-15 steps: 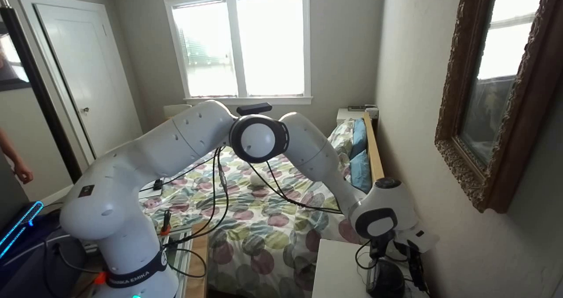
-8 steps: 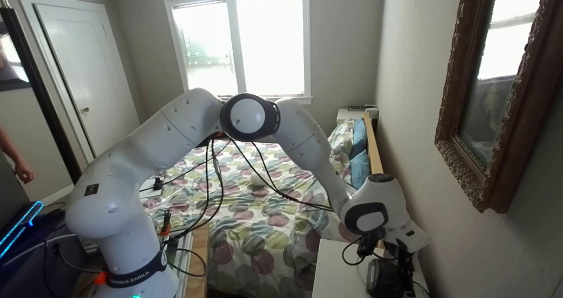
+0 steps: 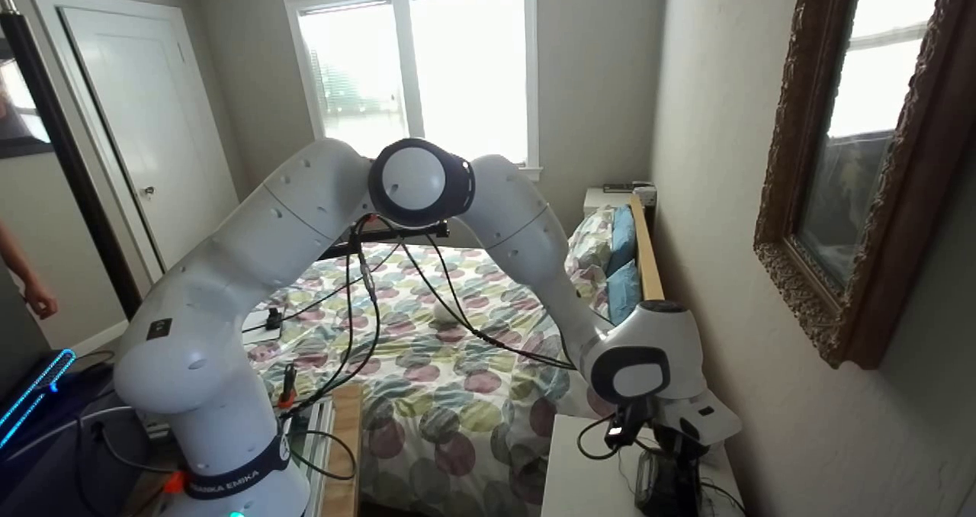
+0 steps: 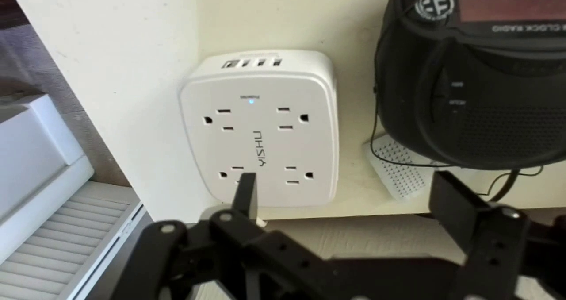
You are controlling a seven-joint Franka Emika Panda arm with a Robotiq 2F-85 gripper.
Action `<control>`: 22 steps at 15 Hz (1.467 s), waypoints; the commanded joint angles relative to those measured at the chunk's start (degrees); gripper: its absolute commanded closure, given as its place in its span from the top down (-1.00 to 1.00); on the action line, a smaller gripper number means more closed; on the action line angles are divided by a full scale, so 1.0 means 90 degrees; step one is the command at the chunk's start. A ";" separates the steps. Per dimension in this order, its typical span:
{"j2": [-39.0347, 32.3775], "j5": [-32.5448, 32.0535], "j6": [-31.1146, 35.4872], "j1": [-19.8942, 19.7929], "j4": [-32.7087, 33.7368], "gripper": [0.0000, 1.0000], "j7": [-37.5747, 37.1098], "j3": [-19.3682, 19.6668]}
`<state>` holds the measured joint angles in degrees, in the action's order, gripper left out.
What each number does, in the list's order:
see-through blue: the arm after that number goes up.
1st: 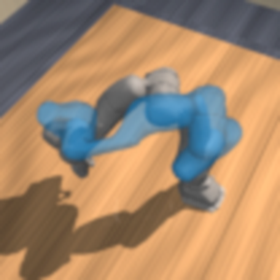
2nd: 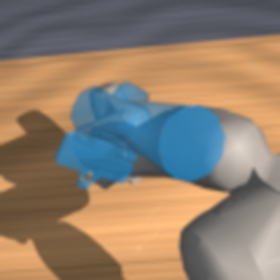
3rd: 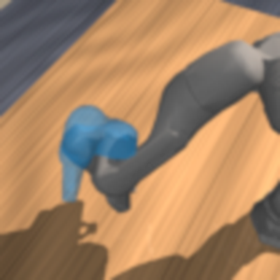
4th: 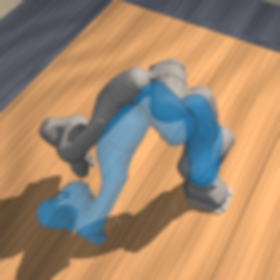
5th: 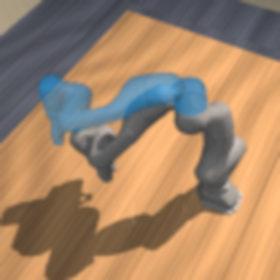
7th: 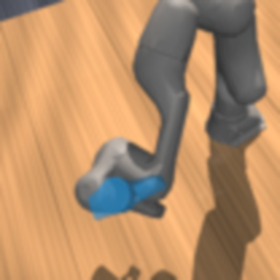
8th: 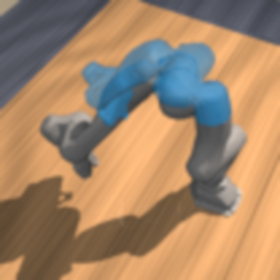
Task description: Move the black object close to the wall and white device to the right
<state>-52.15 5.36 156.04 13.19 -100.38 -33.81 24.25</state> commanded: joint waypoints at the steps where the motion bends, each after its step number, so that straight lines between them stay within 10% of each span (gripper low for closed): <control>1: 0.0203 -0.0269 -0.0188 -0.0041 -0.0205 0.46 -0.0062 -0.0041; 13: 0.0172 -0.0115 -0.0144 -0.0402 -0.0104 -0.97 0.0056 -0.0616; 22: -0.0073 -0.0129 -0.0079 -0.0465 0.0175 -1.00 0.0058 -0.0704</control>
<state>-51.99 4.95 154.77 10.06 -100.16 -33.66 18.84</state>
